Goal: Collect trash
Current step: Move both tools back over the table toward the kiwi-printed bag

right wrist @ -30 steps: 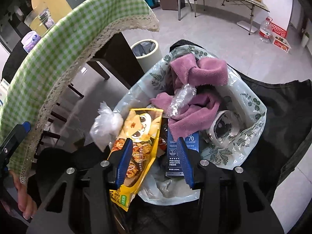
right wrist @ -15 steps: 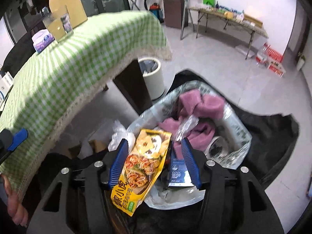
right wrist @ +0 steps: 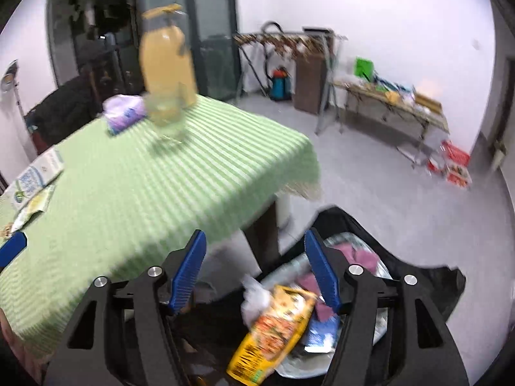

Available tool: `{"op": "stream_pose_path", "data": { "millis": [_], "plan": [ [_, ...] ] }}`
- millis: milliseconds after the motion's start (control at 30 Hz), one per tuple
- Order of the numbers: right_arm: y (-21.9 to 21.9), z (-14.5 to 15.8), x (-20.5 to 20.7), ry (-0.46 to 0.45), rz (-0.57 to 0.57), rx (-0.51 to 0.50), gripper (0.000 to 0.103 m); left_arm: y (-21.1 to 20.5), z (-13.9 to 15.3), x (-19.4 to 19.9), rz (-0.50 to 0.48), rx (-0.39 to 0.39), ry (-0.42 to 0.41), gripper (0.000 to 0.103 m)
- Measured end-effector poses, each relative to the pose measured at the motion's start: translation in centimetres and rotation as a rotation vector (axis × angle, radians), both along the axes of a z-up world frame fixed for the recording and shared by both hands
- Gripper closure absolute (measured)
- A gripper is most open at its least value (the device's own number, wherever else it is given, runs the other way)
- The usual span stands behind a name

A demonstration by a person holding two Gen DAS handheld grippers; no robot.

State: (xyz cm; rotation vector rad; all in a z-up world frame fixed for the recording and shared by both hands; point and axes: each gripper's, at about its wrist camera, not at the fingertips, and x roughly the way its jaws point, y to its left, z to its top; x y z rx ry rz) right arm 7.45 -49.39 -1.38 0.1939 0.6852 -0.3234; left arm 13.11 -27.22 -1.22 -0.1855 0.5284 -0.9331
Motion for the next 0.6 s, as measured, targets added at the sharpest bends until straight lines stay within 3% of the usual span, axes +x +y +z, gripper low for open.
{"op": "stream_pose_path", "data": {
  "millis": [100,200,367,467,600],
  "plan": [
    [2.5,1.2,1.2,-0.028,0.054,-0.014,0.038,3.7,1.2,0.7,0.097,0.025,-0.067,0.008],
    [5.9,2.1,2.8,-0.047,0.129,-0.029,0.038,7.0,1.9,1.6,0.174,0.034,-0.083,0.008],
    [12.1,2.2,6.1,-0.043,0.259,-0.047,0.038,13.8,2.1,3.3,0.302,0.013,-0.028,0.008],
    [15.9,1.8,7.8,-0.034,0.347,-0.079,0.038,17.4,1.8,4.4,0.403,0.05,-0.001,0.008],
    [19.9,1.1,10.0,-0.031,0.463,-0.032,0.038,23.6,0.0,7.4,0.553,0.021,0.147,0.008]
  ]
}}
